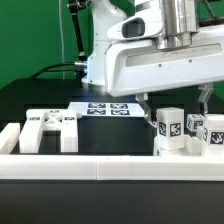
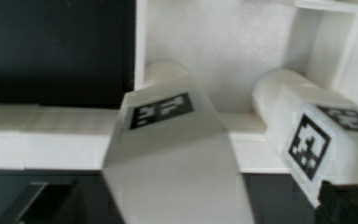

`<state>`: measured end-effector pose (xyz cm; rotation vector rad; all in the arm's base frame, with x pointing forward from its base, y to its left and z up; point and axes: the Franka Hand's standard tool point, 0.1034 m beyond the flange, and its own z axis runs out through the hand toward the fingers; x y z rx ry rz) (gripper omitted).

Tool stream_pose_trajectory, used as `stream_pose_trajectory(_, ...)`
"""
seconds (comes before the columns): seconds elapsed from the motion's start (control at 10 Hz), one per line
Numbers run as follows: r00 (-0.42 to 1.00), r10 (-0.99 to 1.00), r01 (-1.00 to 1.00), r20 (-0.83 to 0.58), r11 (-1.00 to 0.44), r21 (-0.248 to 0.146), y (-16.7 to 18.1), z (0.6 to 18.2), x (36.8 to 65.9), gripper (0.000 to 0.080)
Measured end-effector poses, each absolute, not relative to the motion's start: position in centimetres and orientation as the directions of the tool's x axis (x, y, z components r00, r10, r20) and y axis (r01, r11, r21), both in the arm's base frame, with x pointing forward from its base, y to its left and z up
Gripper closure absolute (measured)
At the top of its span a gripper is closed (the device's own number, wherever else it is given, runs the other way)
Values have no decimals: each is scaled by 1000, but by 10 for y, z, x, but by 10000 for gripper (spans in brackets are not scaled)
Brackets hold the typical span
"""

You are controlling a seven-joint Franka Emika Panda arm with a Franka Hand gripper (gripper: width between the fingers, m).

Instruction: Assemble chair

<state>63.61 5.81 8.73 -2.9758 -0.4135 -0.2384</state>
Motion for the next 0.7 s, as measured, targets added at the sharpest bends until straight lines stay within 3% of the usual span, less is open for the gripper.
stream_pose_trajectory(0.1,943,284,304,175,-947,-100,57,86,636,150)
stream_pose_trajectory(0.3,942,286,306,175,-947,-100,57,86,636,414)
stream_pose_trajectory(0.4,942,285,305,175,-947,-99,56,86,636,414)
stream_pose_trajectory(0.5,945,277,297,174,-950,-101,56,86,636,509)
stream_pose_trajectory(0.7,954,245,265,171,-958,-107,56,86,636,509)
